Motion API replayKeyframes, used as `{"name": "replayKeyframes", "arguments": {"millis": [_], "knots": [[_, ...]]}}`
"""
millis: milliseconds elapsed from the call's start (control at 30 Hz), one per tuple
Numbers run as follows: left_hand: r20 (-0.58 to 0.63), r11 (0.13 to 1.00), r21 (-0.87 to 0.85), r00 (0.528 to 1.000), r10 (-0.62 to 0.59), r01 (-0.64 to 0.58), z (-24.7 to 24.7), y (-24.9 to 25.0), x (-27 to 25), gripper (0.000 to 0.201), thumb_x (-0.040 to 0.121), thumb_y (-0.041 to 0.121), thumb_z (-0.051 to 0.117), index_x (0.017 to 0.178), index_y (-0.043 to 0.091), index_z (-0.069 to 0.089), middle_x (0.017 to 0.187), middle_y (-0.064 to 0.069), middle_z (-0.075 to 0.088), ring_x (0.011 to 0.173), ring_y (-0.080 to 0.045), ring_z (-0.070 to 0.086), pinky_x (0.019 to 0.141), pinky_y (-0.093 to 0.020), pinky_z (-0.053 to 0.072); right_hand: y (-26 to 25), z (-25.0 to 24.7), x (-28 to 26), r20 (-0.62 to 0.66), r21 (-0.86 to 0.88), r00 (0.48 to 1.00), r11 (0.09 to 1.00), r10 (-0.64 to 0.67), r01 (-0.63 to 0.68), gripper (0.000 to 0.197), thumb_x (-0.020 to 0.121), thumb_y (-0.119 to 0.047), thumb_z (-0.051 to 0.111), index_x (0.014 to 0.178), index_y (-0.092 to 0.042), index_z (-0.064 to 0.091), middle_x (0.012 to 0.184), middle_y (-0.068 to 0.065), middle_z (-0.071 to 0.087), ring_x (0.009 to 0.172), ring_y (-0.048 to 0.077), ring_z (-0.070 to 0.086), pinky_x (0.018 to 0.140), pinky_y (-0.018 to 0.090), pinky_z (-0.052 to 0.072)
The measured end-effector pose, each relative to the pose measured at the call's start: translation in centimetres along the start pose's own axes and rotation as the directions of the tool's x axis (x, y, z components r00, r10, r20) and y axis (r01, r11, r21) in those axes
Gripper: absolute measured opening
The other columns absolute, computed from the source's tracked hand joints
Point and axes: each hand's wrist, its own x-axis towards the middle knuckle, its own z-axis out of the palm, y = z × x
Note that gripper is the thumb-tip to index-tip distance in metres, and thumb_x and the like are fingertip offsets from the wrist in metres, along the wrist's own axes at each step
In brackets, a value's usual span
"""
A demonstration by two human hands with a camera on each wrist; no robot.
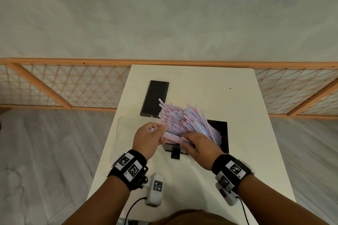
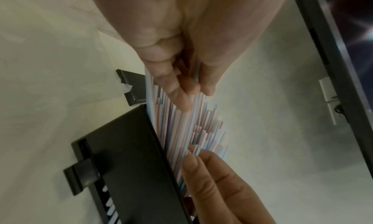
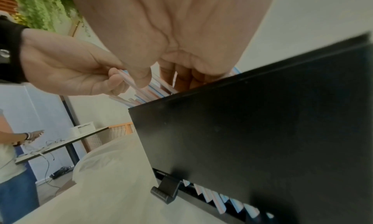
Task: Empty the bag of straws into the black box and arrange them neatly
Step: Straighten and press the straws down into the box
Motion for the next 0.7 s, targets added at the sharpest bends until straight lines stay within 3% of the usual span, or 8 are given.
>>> {"name": "replayKeyframes", "arguments": {"millis": [133,267,300,400,467,533,600,700], "knots": [[0.011,0.987,-0.140,0.997,-0.073,0.073,0.3,-0.6,0.0,0.021,0.093,0.018,0.073,0.100,-0.001,0.068,0.069,-0.007,0.062,0.066,-0.017,0.059,0.080,-0.042,0.064,-0.3,-0.4,0.2,0.032,-0.072,0.999,0.997,-0.035,0.037,0.018,0.104,-0.039,0.046,0.093,-0.026,0.054,0.090,-0.009,0.056,0.081,0.009,0.047,0.073,0.024,0.036],[0.006,0.982,-0.183,0.999,-0.052,0.052,1.1,-1.5,-0.4,0.019,0.095,0.016,0.071,0.100,-0.001,0.066,0.069,-0.006,0.063,0.063,-0.014,0.060,0.080,-0.042,0.063,-0.1,-0.6,0.4,0.125,-0.135,0.992,0.991,0.010,0.007,0.029,0.104,-0.038,0.045,0.123,-0.020,0.058,0.117,-0.003,0.062,0.106,0.016,0.056,0.089,0.028,0.044],[0.009,0.985,-0.168,0.999,-0.035,0.036,1.4,-1.7,-0.6,0.019,0.095,0.017,0.070,0.100,0.000,0.066,0.067,-0.005,0.065,0.062,-0.014,0.061,0.079,-0.041,0.063,-0.1,-0.6,0.5,0.135,-0.154,0.991,0.988,0.018,0.003,0.028,0.105,-0.036,0.044,0.121,-0.020,0.058,0.116,-0.001,0.062,0.107,0.018,0.057,0.087,0.028,0.044],[0.035,0.994,-0.106,0.999,0.023,-0.019,2.0,-2.2,-1.2,0.018,0.096,0.021,0.070,0.101,0.004,0.065,0.070,-0.008,0.066,0.061,-0.014,0.063,0.070,-0.033,0.063,-0.1,-0.7,0.7,0.123,-0.226,0.992,0.974,0.006,0.022,0.022,0.105,-0.035,0.040,0.103,-0.021,0.057,0.102,-0.003,0.061,0.096,0.021,0.060,0.075,0.031,0.045],[0.042,0.997,-0.027,0.996,0.079,-0.078,2.1,-2.5,-1.4,0.015,0.094,0.024,0.072,0.098,0.010,0.067,0.075,-0.010,0.069,0.062,-0.014,0.066,0.064,-0.030,0.061,0.0,-0.9,0.8,0.111,-0.285,0.994,0.958,-0.009,0.041,0.021,0.105,-0.034,0.039,0.099,-0.021,0.054,0.099,-0.003,0.061,0.093,0.021,0.059,0.071,0.032,0.044],[0.051,0.987,0.087,0.990,0.129,-0.133,1.9,-2.9,-1.3,0.012,0.092,0.029,0.074,0.096,0.019,0.067,0.081,-0.003,0.074,0.065,-0.013,0.069,0.058,-0.024,0.055,-0.1,-1.1,0.9,0.103,-0.342,0.995,0.938,-0.011,0.046,0.020,0.106,-0.034,0.038,0.099,-0.021,0.052,0.101,-0.002,0.061,0.094,0.022,0.059,0.071,0.035,0.046],[0.071,0.966,0.178,0.981,0.178,-0.188,1.5,-3.5,-1.0,0.015,0.088,0.036,0.076,0.096,0.028,0.066,0.087,0.005,0.072,0.072,-0.011,0.069,0.061,-0.024,0.054,-0.3,-1.4,1.1,0.115,-0.404,0.993,0.914,-0.001,0.047,0.021,0.106,-0.033,0.036,0.106,-0.021,0.053,0.106,-0.001,0.061,0.098,0.023,0.058,0.073,0.037,0.049],[0.058,0.912,0.327,0.968,0.244,-0.249,0.8,-3.9,-0.3,0.028,0.084,0.042,0.077,0.105,0.034,0.061,0.104,0.012,0.064,0.091,-0.002,0.064,0.077,-0.022,0.055,-0.7,-1.3,1.3,0.173,-0.491,0.985,0.868,0.009,0.079,0.019,0.105,-0.027,0.040,0.119,-0.021,0.052,0.116,0.001,0.061,0.104,0.025,0.059,0.077,0.039,0.053]]}}
